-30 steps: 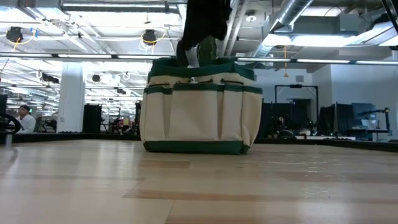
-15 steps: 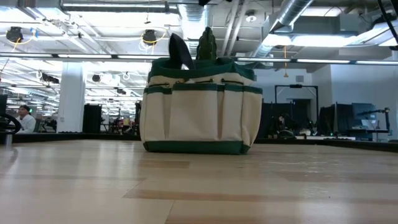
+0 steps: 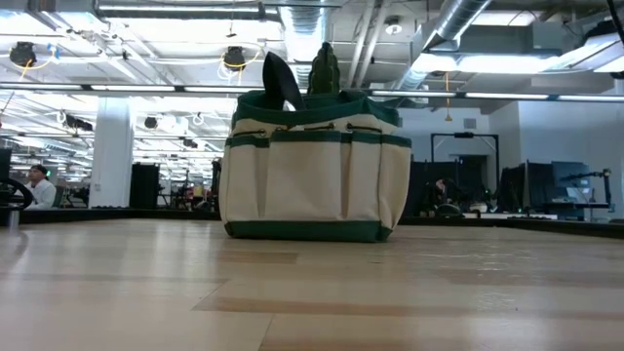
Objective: Pick & Place Garden tools in Gardening bag
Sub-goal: Return to Home Position
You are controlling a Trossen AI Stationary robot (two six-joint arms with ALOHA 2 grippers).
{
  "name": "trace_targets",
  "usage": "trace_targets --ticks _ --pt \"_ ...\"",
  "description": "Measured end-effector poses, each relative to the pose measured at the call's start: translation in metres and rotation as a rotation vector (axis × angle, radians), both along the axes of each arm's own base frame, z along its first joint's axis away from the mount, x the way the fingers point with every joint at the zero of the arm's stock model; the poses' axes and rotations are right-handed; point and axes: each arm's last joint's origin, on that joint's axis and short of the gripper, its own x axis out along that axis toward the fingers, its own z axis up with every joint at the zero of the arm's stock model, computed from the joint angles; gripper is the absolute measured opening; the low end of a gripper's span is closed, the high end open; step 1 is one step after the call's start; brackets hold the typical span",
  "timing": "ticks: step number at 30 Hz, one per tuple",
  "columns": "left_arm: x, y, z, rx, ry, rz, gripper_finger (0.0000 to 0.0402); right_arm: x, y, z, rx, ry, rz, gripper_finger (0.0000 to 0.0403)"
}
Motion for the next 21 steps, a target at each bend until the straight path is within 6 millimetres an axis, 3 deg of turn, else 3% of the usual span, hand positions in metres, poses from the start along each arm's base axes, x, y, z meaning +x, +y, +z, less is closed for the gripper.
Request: trace_targets --ticks 5,12,16,21 --pt "0.0 0.0 0.0 0.0 0.0 0.001 0.015 -0.022 0.0 0.025 0.006 -0.091 0.004 0.0001" --pt "-0.002 0.001 0.001 0.008 -0.001 0.003 0.0056 -0.059 0.005 0.05 -0.028 -0.196 -0.014 0.0001" --pt "-0.007 0.004 0.007 0.018 -0.023 0.007 0.0008 -0.072 0.008 0.047 0.003 -0.253 -0.01 0.0001" --pt "-0.018 0.007 0.014 0.084 -0.017 -0.022 0.0002 -0.09 0.006 0.031 0.059 -0.334 -0.022 0.0"
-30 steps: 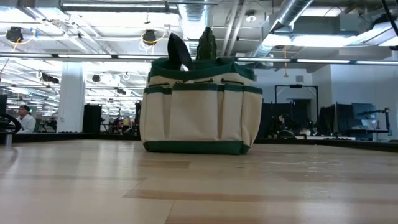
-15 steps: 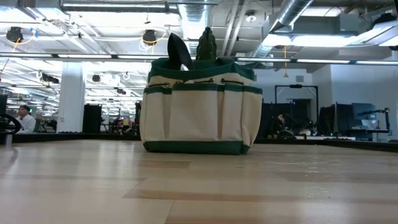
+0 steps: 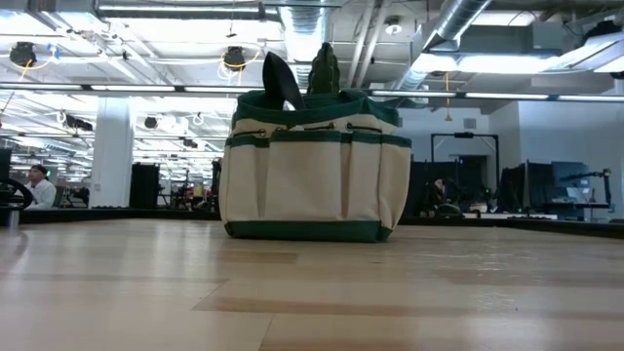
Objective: Pick & Place Garden tools in Gardening bag
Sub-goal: Return to Home Position
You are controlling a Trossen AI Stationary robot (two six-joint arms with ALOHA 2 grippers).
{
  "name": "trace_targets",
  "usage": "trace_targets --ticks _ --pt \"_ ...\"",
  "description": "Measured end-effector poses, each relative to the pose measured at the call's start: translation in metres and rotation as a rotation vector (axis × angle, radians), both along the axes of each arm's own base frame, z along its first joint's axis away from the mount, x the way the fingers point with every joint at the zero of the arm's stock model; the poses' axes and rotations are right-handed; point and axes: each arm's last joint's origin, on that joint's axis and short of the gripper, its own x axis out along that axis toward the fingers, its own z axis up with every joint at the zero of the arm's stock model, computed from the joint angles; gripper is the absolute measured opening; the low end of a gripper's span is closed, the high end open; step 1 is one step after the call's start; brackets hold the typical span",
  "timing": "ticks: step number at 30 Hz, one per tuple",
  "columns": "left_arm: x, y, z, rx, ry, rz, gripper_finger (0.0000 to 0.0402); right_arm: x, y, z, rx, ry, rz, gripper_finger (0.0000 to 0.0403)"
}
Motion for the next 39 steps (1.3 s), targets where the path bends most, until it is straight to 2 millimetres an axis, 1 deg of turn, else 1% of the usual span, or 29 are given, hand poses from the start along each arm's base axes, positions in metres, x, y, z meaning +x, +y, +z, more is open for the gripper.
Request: trace_targets --ticks 2,5,10,15,18,21,24,28,32,34,36,39 --pt "-0.006 0.003 0.002 0.001 0.019 -0.032 0.0001 -0.008 -0.003 -0.006 0.02 -0.037 0.0 0.0" --pt "-0.013 0.008 0.004 -0.027 0.029 -0.043 0.0001 -0.02 -0.006 -0.009 0.044 -0.118 0.001 0.0" --pt "-0.024 0.014 0.013 -0.047 -0.012 0.0 0.0001 -0.043 -0.013 -0.008 0.081 -0.202 -0.008 0.0" --pt "-0.021 0.025 0.013 -0.039 -0.005 0.025 0.0001 -0.055 -0.018 -0.009 0.077 -0.257 -0.038 0.0" --pt "-0.019 0.033 0.013 -0.025 -0.006 -0.005 0.0001 -0.061 -0.021 -0.011 0.058 -0.269 -0.085 0.0" --pt "-0.018 0.041 0.013 0.007 -0.005 -0.043 0.0002 -0.067 -0.023 -0.015 0.053 -0.27 -0.094 0.0" --pt "-0.023 0.048 0.017 0.009 -0.023 -0.037 0.0002 -0.075 -0.026 -0.019 0.058 -0.283 -0.094 0.0" --pt "-0.044 0.053 0.023 0.061 -0.013 -0.007 0.0002 -0.09 -0.03 -0.023 0.066 -0.308 -0.095 0.0" --pt "-0.074 0.057 0.029 0.068 -0.01 0.031 0.0002 -0.105 -0.035 -0.027 0.079 -0.344 -0.097 0.0" --pt "-0.086 0.058 0.03 0.071 -0.009 0.044 0.0002 -0.113 -0.037 -0.029 0.084 -0.365 -0.097 0.0" --pt "-0.095 0.059 0.026 0.097 -0.008 0.05 0.0002 -0.122 -0.04 -0.03 0.086 -0.396 -0.115 0.0" --pt "-0.106 0.061 0.014 0.142 -0.008 0.065 0.0002 -0.135 -0.046 -0.035 0.081 -0.423 -0.156 0.0"
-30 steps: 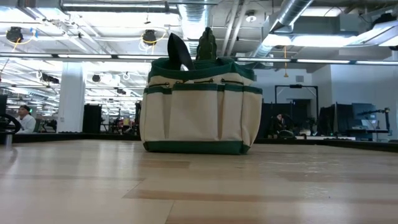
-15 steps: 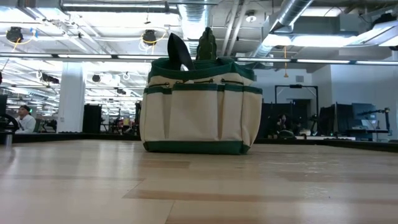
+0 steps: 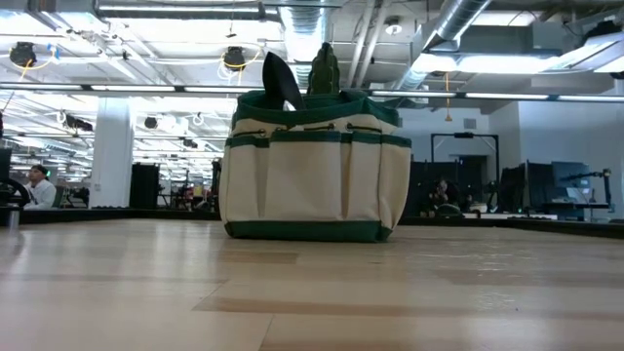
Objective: Pick & Place Garden tools in Gardening bag
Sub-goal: Return to Home Position
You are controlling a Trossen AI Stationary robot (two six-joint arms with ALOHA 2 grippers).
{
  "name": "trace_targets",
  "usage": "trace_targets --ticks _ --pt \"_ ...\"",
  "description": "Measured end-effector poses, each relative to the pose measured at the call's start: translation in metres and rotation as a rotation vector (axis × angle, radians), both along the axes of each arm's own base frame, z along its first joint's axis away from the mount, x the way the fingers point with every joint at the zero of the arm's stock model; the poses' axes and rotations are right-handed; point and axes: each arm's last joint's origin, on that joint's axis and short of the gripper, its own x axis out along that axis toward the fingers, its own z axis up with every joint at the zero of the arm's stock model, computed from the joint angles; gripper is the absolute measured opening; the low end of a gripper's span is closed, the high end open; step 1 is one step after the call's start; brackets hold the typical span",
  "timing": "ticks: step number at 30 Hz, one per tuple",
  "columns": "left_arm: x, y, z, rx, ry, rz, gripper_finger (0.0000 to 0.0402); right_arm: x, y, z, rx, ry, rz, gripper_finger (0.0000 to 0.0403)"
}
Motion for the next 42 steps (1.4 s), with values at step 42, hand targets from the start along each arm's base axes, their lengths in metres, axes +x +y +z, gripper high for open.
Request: trace_targets --ticks 42 --pt "-0.026 0.009 -0.182 -0.073 -0.005 0.178 0.0002 -0.094 -0.029 -0.077 0.067 -0.298 -0.018 0.0"
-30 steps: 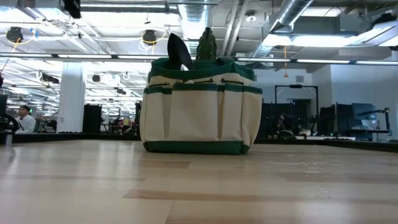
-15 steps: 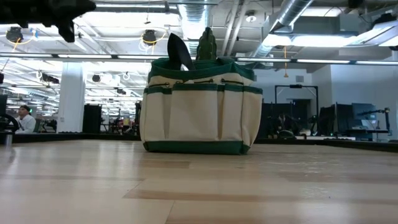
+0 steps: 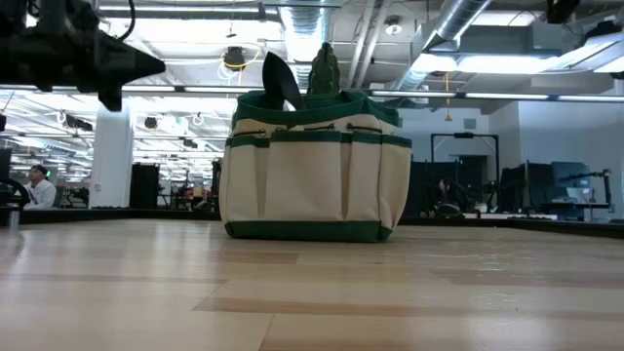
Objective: Pick & Place Garden tools in Gardening bag
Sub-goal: Return to Home Position
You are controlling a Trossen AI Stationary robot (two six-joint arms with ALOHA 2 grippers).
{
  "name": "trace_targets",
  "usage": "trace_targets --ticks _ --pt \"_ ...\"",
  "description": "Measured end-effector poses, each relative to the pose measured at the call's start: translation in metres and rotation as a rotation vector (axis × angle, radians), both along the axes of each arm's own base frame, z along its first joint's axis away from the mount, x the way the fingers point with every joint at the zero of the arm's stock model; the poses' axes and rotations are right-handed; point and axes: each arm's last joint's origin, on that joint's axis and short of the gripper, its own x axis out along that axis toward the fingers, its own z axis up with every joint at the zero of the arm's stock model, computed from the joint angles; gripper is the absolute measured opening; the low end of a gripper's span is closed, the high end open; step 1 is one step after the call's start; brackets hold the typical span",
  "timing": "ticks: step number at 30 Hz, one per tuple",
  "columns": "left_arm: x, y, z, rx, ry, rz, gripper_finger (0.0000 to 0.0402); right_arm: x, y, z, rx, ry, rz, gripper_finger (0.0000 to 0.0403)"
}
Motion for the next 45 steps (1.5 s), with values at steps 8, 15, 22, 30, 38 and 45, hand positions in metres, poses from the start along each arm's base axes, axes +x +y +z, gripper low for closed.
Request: trace_targets --ticks 8,15,22,30,38,45 --pt "0.002 -0.007 0.0 0.074 0.009 -0.241 0.0002 0.0 0.002 0.0 -0.008 -0.003 0.06 0.0" --pt "0.003 -0.011 -0.01 0.101 0.106 -0.369 0.0002 0.0 0.002 0.0 -0.011 0.001 0.069 0.0" --pt "0.005 -0.012 -0.014 0.104 0.159 -0.386 0.0002 0.0 0.002 -0.003 -0.021 0.028 0.082 0.0" --pt "0.009 -0.012 -0.019 0.054 0.217 -0.389 0.0002 0.001 0.003 -0.006 -0.03 0.062 0.084 0.0" --pt "0.011 -0.013 -0.023 0.052 0.264 -0.387 0.0002 0.005 0.004 -0.01 -0.048 0.052 0.092 0.0" --pt "0.012 -0.013 -0.024 0.051 0.275 -0.385 0.0002 0.014 0.012 -0.039 -0.122 -0.023 0.266 0.0"
